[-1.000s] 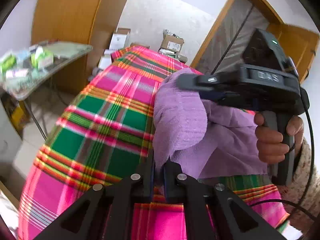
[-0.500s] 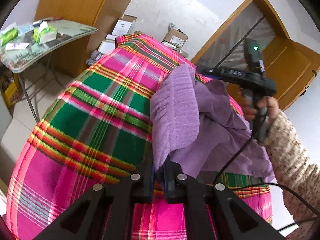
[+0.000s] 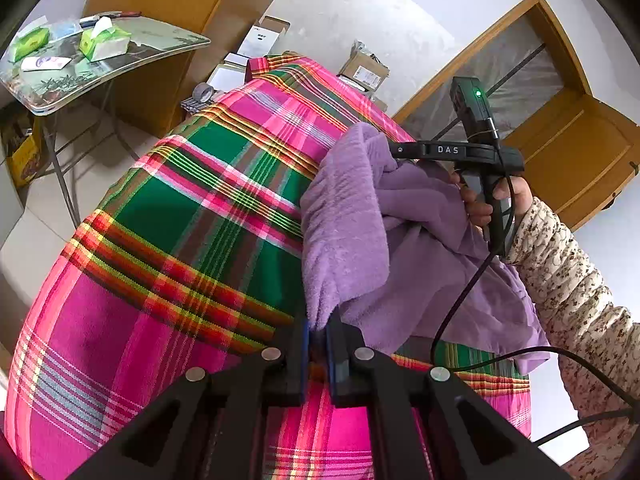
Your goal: Fold clothes
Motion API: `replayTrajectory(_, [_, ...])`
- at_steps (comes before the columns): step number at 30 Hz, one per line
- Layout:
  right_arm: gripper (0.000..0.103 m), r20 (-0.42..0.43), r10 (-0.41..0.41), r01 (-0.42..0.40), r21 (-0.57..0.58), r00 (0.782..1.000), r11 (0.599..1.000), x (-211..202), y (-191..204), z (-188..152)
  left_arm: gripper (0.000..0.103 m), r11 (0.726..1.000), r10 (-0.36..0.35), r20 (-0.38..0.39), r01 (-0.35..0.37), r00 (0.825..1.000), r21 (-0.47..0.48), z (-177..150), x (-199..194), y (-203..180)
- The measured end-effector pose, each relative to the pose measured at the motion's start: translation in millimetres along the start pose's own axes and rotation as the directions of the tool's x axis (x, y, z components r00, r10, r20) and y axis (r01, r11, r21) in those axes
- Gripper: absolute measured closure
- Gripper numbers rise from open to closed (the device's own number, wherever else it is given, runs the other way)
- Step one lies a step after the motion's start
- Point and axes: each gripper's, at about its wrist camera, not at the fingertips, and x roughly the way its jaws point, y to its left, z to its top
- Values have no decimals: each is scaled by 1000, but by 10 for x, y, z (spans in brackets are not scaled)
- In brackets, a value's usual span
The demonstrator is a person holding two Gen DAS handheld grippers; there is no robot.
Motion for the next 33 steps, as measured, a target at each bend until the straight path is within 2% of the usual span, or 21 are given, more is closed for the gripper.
replayTrajectory(4, [61,-6,-16,16,-7,1000,1000,7,44,31,91,1000,21,-1,-21,1000,2,13,2,-16])
replayTrajectory(8, [62,-3,-58,58,-18,998,998,0,116,50,78,997,71,16,-72,997,36,36,-6,-77])
replayTrajectory(11, [71,6,-70,71,-25,997,997,-15,146,49,77,996,85,19,-85,996,9,92,16,-74])
replayTrajectory(12, [81,12,-74,75,-23,997,997,-31,150,50,77,996,85,20,-85,996,-8,109,21,-61])
replayTrajectory(13, [97,17,-79,79,-21,997,997,-46,157,54,78,996,83,25,-82,996,-19,116,26,-52])
replayTrajectory(14, [99,27,-83,83,-17,996,996,-64,166,64,78,996,83,28,-82,996,-21,118,29,-49])
replayTrajectory(15, [99,37,-86,87,-12,996,996,-84,175,75,79,996,85,28,-85,996,-12,116,31,-52])
replayTrajectory(16, [99,50,-94,95,-13,994,995,-105,192,80,86,996,86,27,-86,996,-6,115,34,-56])
replayTrajectory(19, [99,101,-114,116,-20,988,993,-187,264,115,92,997,73,23,-73,997,-18,100,30,-28])
replayTrajectory(27, [100,255,-148,150,12,956,989,-429,414,329,96,998,10,79,-5,997,-70,74,-138,55])
replayTrajectory(33, [100,287,-169,175,5,943,985,-325,572,558,97,991,1,115,14,993,-131,36,-305,173])
